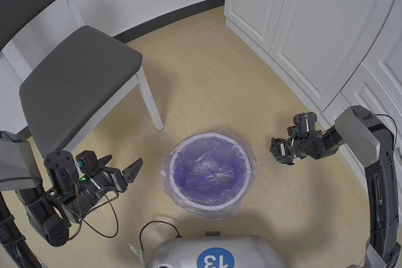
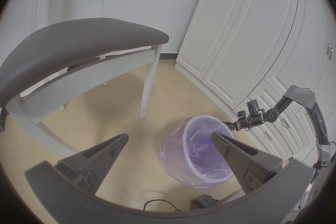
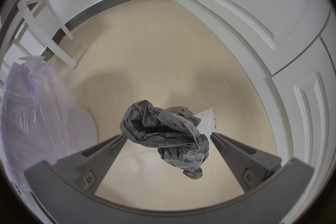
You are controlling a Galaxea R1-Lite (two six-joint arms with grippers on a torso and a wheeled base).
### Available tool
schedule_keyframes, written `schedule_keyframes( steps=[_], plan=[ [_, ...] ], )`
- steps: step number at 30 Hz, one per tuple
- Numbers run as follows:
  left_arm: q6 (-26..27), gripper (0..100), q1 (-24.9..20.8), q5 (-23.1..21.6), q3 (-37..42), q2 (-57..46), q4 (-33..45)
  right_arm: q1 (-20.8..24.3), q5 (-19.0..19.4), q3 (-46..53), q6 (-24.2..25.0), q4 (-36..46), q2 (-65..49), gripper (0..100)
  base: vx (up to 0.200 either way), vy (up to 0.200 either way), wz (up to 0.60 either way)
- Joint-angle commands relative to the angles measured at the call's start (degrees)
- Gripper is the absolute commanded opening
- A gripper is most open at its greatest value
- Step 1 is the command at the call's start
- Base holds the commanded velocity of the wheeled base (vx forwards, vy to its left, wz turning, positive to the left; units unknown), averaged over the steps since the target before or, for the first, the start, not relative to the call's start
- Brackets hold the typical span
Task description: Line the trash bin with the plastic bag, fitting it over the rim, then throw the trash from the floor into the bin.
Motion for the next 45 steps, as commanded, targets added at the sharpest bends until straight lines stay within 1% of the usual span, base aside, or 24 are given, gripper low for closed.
schedule_keyframes(
  steps=[1,2,4,6,7,8,9,14,17,20,23,25,26,29,31,32,34,35,36,38,42,43,44,45],
  plan=[
    [0.0,100,0.0,0.0,0.2,1.1,-1.0,0.4,-0.8,1.3,-0.2,-1.1,-0.3,100,0.0,0.0,0.0],
    [0.0,100,0.0,0.0,0.3,1.3,-1.0,0.7,-1.5,2.8,-0.4,-2.8,-1.3,100,0.0,0.0,0.0],
    [0.0,100,-0.1,0.0,0.7,1.9,-1.0,1.5,-1.4,7.3,-1.4,-7.3,-3.9,100,0.0,0.0,0.0],
    [0.0,100,-0.2,0.0,0.7,2.5,-1.0,1.7,-0.9,10.5,-4.1,-10.7,-5.1,100,0.0,0.0,0.0],
    [0.0,100,-0.2,0.0,0.7,2.5,-1.0,1.7,-0.9,10.6,-4.3,-10.9,-5.1,100,0.0,0.0,0.0],
    [0.1,100,-0.4,0.1,0.6,3.0,-1.0,1.5,-0.8,10.5,-6.5,-12.6,-4.9,100,0.0,0.0,0.0],
    [0.1,100,-0.6,0.1,0.8,3.4,-1.0,1.1,-0.8,9.9,-7.3,-12.7,-4.5,100,0.0,0.0,0.0],
    [0.2,100,-0.9,0.1,1.0,3.9,-1.0,-0.3,-0.8,5.5,-7.5,-11.1,-0.6,100,0.0,0.0,0.0],
    [0.2,100,-0.7,0.1,0.9,3.9,-1.0,-0.5,-0.8,2.7,-7.4,-8.9,1.5,100,0.0,0.0,0.0],
    [0.2,100,-0.4,0.1,0.7,4.0,-1.0,-0.5,-0.8,-2.1,-7.4,-6.7,4.9,100,0.0,0.0,0.0],
    [0.2,100,-0.4,0.1,0.6,3.9,-1.0,-0.5,-0.9,-6.5,-7.3,-2.4,7.2,100,0.0,0.0,0.0],
    [0.2,100,-0.4,0.1,0.6,3.9,-1.0,-0.5,-0.8,-7.2,-7.2,-1.6,7.5,100,0.0,0.0,0.0],
    [0.2,100,-0.4,0.1,0.6,3.9,-1.0,-0.5,-0.8,-7.2,-7.2,-1.6,7.5,0,0.0,0.0,0.0],
    [0.2,100,-0.3,0.1,0.5,3.6,-1.0,0.1,0.2,-7.2,-4.9,-1.0,6.0,0,0.0,0.0,0.0],
    [0.2,100,-0.3,0.1,0.5,3.6,-1.0,0.1,0.2,-6.2,-4.8,-0.8,3.9,0,0.0,0.0,0.0],
    [0.2,100,-0.3,0.1,0.5,3.6,-1.0,0.1,0.2,-3.0,-5.0,-1.0,0.7,0,0.0,0.0,0.0],
    [0.2,100,-0.3,0.1,0.5,3.6,-1.0,0.1,0.2,-2.7,-5.0,-1.1,0.4,0,0.0,0.0,0.0],
    [0.2,100,-0.4,0.1,0.7,3.3,-1.0,0.3,0.4,4.4,-5.1,-2.2,-8.2,0,0.0,0.0,0.0],
    [0.2,100,-0.4,0.1,0.8,2.9,-1.0,0.4,0.6,7.9,-5.1,-2.7,-12.3,0,0.0,0.0,0.0],
    [0.1,100,-0.4,0.1,0.8,2.7,-1.0,0.6,1.4,13.0,-5.3,-3.3,-18.6,0,0.0,0.0,0.0],
    [0.2,100,-0.9,0.1,1.0,2.9,-1.0,1.9,1.6,21.8,-6.7,-3.4,-32.8,0,0.0,0.0,0.0],
    [0.2,100,-0.9,0.1,1.0,2.9,-1.0,1.9,1.6,21.8,-6.7,-3.4,-32.8,0,0.0,0.0,0.0],
    [0.2,100,-1.0,0.1,1.0,2.8,-1.0,2.8,1.6,24.5,-7.4,-2.7,-39.3,0,0.0,0.0,0.0],
    [0.2,100,-0.9,0.1,1.0,2.7,-1.0,3.4,1.6,25.4,-7.8,-2.4,-42.1,0,0.0,0.0,0.0]
  ],
)
